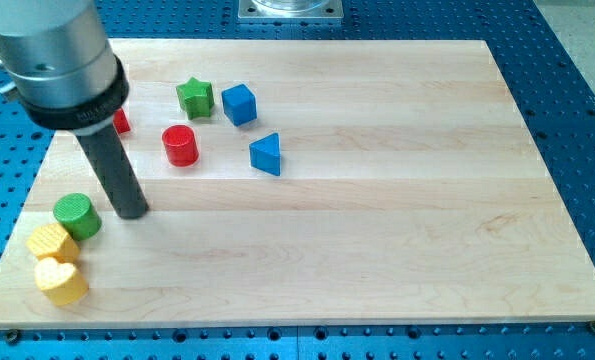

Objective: Move the red circle above the green circle

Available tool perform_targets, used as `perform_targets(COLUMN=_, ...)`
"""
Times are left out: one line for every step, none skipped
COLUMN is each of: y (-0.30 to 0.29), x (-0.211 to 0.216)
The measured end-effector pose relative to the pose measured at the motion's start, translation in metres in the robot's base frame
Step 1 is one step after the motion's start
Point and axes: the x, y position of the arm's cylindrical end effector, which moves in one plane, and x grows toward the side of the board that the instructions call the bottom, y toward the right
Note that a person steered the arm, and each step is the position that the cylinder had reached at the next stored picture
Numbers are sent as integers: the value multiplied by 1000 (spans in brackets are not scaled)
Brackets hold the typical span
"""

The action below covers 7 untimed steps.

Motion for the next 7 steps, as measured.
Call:
perform_targets(y=3, x=18)
perform_targets(y=6, x=13)
perform_targets(y=-5, x=23)
perform_targets(y=-5, x=10)
perform_targets(y=-11, x=5)
perform_targets(y=43, x=-45)
perform_targets(y=77, x=-103)
